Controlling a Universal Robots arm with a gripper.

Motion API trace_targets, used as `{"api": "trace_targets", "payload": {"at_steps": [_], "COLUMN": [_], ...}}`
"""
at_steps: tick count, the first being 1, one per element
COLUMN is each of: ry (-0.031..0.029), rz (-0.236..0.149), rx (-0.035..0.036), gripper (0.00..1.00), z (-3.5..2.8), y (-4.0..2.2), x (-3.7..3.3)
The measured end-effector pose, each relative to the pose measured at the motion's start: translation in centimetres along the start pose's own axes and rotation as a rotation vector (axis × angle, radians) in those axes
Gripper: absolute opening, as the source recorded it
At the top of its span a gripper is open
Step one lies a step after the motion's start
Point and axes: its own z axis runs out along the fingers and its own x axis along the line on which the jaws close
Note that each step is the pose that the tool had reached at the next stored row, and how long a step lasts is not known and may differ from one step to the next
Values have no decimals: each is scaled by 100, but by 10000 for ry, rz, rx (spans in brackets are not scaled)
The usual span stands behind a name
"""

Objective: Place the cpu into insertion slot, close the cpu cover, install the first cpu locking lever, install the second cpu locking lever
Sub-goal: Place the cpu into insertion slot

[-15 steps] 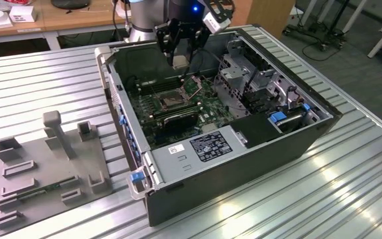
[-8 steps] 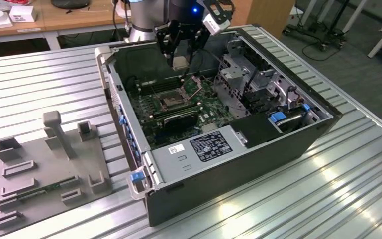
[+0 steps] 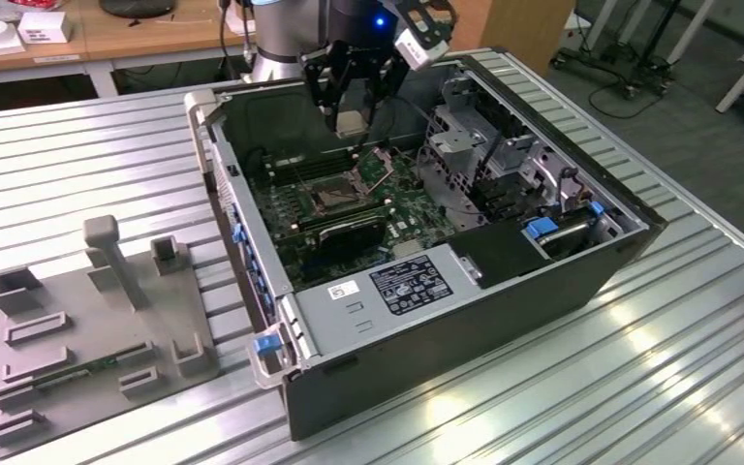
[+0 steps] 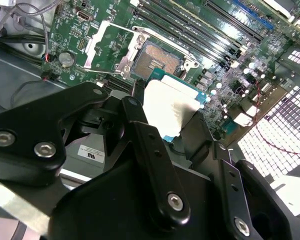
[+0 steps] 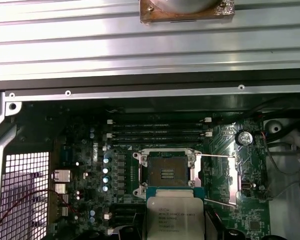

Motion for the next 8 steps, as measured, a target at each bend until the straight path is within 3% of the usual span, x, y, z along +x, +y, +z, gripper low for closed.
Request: {"api": "trace_targets", "payload": {"at_steps": [8], "ry": [0], "rz": [1], "rx": [33], "gripper": [54], "z": [97], "y": [-7], "x": [-2]}}
